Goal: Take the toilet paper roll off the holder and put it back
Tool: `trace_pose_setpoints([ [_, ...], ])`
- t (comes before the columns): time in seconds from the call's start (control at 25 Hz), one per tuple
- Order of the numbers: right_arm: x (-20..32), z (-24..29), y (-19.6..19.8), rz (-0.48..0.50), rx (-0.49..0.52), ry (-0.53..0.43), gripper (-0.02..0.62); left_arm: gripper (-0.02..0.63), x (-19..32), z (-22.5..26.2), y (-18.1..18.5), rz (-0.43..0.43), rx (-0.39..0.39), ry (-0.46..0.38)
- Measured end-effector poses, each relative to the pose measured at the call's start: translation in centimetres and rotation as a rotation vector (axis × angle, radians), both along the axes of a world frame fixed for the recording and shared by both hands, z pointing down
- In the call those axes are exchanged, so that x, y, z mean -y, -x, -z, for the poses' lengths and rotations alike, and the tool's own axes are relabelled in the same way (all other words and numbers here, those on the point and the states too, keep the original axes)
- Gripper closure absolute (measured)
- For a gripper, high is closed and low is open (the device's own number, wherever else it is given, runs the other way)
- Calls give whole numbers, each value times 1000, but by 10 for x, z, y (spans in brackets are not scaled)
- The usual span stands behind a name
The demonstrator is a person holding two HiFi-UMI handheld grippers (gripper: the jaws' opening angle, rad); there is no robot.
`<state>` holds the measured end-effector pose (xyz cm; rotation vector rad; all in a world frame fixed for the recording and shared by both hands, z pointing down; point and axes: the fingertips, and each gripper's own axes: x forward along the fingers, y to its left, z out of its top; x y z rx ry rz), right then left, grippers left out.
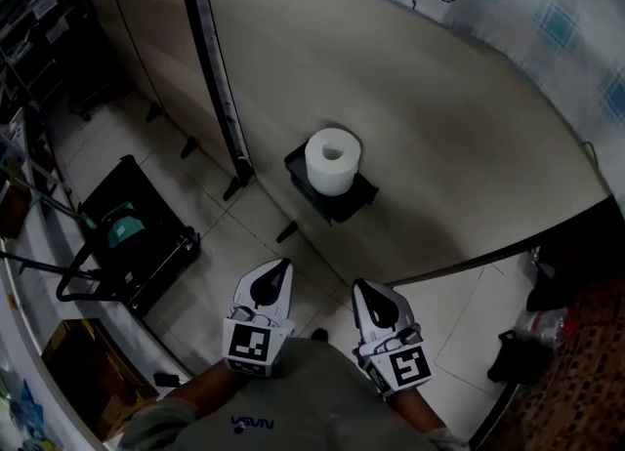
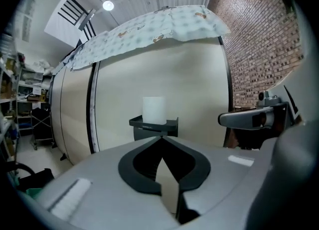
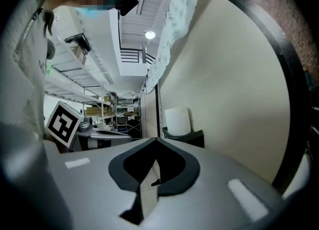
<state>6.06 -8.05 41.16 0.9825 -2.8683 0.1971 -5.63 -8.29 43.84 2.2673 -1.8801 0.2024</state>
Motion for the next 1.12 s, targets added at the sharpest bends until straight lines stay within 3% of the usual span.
trace_pose_setpoints([
  [0.2,36,26,31,-27,-65,-71,595,601,49,10,29,-79,7,-30],
  [0.36,67,52,58,6,-140,-119,595,601,86,13,45,-156,-12,-56],
  [0.44,80,63,72,33,-192,-138,470,601,99,13,49,-211,-15,-51],
  [0.48,86,69,78,41,-228,-159,469,600,105,12,51,-237,-17,-47],
  [0.68,111,80,107,98,-490,-271,445,595,130,10,60,-327,-33,-36],
  [0.88,129,55,124,247,-863,-292,390,572,145,8,64,-397,-48,-21],
  [1.12,149,38,132,299,-1073,-268,390,535,151,5,74,-431,-52,-5],
])
